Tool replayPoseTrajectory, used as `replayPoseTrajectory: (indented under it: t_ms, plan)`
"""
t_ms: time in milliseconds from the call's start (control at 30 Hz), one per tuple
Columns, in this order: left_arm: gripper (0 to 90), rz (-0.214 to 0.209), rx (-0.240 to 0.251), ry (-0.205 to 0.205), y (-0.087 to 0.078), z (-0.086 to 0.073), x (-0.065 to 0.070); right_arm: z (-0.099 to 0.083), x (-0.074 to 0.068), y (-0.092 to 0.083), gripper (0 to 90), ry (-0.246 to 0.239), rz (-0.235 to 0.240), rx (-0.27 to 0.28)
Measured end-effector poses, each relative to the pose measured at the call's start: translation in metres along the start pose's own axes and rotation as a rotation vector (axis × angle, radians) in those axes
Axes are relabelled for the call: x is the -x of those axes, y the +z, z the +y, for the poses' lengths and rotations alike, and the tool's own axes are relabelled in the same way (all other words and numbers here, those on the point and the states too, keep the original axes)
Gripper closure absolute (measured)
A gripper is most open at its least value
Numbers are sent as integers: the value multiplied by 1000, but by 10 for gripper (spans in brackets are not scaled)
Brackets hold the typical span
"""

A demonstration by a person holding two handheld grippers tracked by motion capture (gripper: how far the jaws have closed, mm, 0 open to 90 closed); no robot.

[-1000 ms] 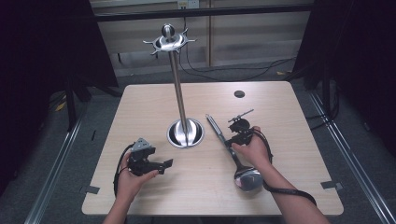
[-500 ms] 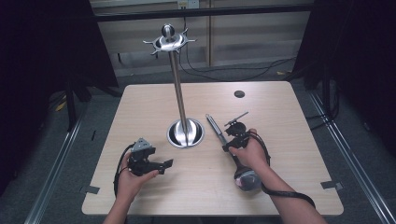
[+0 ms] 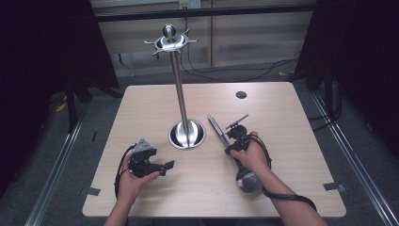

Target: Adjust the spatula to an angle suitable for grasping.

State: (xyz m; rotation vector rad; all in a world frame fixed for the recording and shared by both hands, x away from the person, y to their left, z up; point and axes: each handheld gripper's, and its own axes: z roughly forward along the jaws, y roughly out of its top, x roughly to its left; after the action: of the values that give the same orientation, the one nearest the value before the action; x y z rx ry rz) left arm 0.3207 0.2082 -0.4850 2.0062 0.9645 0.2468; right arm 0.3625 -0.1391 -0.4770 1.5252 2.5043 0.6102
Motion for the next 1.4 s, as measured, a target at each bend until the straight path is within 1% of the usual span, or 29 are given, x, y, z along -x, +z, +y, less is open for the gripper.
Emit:
replayPoseTrajectory:
  t_ms: [67, 100, 133, 167, 200, 300, 367, 400, 433, 600, 733, 767, 900, 933, 967, 1000, 1033, 1133, 1167, 1200, 1400]
  plan:
    - [60, 2, 1, 0, 0, 0, 0, 0, 0, 0, 607, -1, -9, -10]
    - [60, 0, -5, 11, 0, 0, -1, 0, 0, 0, 607, -1, -9, -10]
    - [60, -1, -6, 9, 0, 0, -1, 0, 0, 0, 617, -3, -13, -12]
    - [60, -1, -8, 10, 0, 0, -1, 0, -1, 0, 647, -3, -23, -21]
    - [60, -1, -8, 10, 0, 0, -1, 1, -1, 0, 658, 0, -22, -23]
    - [60, -6, -10, 11, 0, 0, 0, 2, -1, 0, 672, 1, -30, -28]
    - [60, -2, -3, 6, 0, 0, 0, 2, -3, 0, 692, 1, -49, -33]
    - [60, -2, -3, 6, 0, 0, 0, 2, -3, 0, 692, 1, -49, -33]
    - [60, -1, -6, 4, 0, -1, 0, 2, -4, 0, 705, 1, -61, -35]
    - [60, -1, -11, 12, 0, -1, 0, 4, -4, 1, 718, 15, -72, -41]
    - [60, -5, -10, 12, 0, -1, 0, 7, -4, 1, 732, 29, -77, -62]
    - [60, -3, -3, -1, 0, -1, 0, 7, -4, 1, 740, 39, -75, -69]
    - [60, 5, -5, -1, 0, -1, 0, 7, -3, 1, 747, 43, -78, -72]
    - [60, 3, -3, -2, 1, -1, 0, 8, -3, 1, 748, 40, -78, -74]
    - [60, -2, -1, -4, 1, -1, 0, 9, -4, 1, 748, 50, -84, -80]
    - [60, -2, -1, -4, 1, -1, 0, 9, -4, 1, 748, 50, -84, -80]
    - [60, -1, -7, 10, 0, -1, 0, 9, -4, 1, 748, 55, -84, -80]
    - [60, -1, -7, 9, 0, -1, 0, 9, -4, 1, 747, 52, -85, -80]
    - [60, 1, -11, 11, 1, -1, 0, 7, -4, 1, 748, 55, -89, -73]
    - [60, 1, -13, 12, 1, -1, 0, 7, -4, 1, 749, 45, -85, -62]
    - [60, -5, -9, 11, 1, 0, 2, 4, -4, 0, 754, 45, -86, -43]
